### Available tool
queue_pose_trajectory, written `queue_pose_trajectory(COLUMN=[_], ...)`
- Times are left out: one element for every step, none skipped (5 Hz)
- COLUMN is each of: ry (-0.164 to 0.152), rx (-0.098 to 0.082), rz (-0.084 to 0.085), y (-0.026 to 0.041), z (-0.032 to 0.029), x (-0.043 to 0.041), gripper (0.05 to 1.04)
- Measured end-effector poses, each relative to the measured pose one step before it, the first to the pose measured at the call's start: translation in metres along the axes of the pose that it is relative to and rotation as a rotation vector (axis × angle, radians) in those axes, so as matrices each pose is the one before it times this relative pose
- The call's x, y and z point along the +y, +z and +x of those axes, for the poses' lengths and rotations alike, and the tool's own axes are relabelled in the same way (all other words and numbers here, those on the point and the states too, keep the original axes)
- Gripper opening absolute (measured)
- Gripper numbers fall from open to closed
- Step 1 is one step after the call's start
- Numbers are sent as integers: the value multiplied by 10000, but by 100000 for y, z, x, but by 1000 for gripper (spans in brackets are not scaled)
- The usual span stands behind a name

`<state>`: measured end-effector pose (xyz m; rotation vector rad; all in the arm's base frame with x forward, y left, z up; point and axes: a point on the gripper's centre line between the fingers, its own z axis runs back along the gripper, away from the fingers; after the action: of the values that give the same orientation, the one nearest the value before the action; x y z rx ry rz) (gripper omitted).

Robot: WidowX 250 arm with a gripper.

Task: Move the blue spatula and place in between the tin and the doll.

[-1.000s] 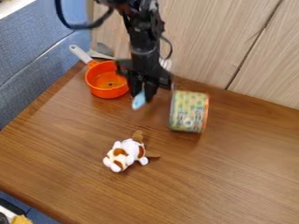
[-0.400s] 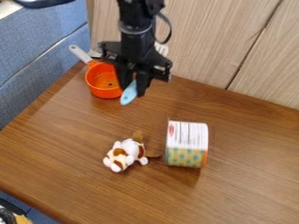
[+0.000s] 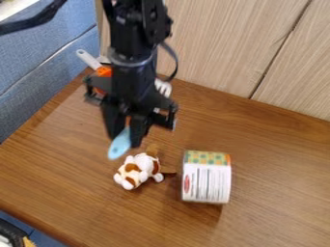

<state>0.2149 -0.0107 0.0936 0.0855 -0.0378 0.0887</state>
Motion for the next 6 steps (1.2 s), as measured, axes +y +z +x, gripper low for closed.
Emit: queue_pose_trajectory(ry=[309, 265, 66, -132, -393, -259], rx=[1026, 1028, 1018, 874, 324, 183], rz=[36, 419, 167, 181, -175, -358], y=[226, 86, -897, -2052, -1519, -635], z=[-3236, -2843, -1968, -376, 1015, 1417], x=[10, 199, 306, 282, -27, -373], gripper=[324, 324, 324, 324, 324, 324])
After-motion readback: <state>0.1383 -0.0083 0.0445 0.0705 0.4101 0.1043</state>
